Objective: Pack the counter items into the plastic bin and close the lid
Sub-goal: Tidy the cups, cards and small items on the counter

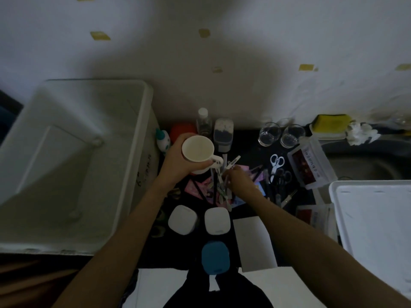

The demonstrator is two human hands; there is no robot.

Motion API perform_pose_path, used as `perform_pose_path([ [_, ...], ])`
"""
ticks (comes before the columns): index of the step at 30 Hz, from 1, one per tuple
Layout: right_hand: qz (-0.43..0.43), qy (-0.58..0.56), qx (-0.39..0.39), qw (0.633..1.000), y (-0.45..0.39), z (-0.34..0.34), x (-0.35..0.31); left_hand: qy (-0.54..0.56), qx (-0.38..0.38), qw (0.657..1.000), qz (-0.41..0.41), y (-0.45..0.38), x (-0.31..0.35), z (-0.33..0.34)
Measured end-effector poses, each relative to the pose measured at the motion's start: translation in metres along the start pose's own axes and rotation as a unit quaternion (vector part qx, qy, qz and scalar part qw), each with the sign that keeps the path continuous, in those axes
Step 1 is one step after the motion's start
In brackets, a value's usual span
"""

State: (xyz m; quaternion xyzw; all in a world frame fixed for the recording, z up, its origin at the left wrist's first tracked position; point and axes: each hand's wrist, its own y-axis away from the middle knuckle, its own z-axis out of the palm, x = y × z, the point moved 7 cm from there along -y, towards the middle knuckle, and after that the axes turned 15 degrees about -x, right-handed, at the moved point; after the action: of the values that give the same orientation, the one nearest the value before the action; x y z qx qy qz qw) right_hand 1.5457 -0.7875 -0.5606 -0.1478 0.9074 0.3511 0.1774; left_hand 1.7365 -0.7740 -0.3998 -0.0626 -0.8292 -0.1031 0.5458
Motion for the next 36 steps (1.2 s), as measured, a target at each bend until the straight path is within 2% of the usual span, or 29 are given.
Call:
perform_pose_path([
  [4,-0.017,0.026,-0.004,1.000,-0.002,0.000,-0.002,-0.005,-0.003,1.000,-0.003,0.004,0.000,0.001],
  [11,0.006,0.116,-0.017,0.993,0.000,0.007,-0.005,-0.017,0.002,1.000,-0.005,0.006,0.000,0.002],
  [19,-0.005,0.056,0.005,0.998,0.005,0.009,-0.001,-0.024,0.003,1.000,-0.002,0.006,0.004,0.006],
  [24,-0.013,0.086,0.031,0.996,0.009,0.013,0.000,-0.023,0.001,1.000,-0.002,0.006,0.004,0.010],
  [28,-0.017,0.018,0.042,0.999,0.012,0.010,0.003,-0.032,-0.006,0.999,-0.002,0.005,0.005,0.013],
  [31,-0.031,-0.084,0.092,0.992,0.023,-0.012,0.004,-0.039,-0.005,0.999,0.002,0.005,0.008,0.012],
  [33,-0.051,-0.193,0.155,0.968,0.044,-0.041,0.004,-0.039,-0.004,0.999,0.002,0.006,0.008,0.011],
  [36,-0.127,-0.316,0.276,0.899,0.091,-0.099,-0.011,-0.043,-0.012,0.999,0.001,0.005,0.009,0.011],
])
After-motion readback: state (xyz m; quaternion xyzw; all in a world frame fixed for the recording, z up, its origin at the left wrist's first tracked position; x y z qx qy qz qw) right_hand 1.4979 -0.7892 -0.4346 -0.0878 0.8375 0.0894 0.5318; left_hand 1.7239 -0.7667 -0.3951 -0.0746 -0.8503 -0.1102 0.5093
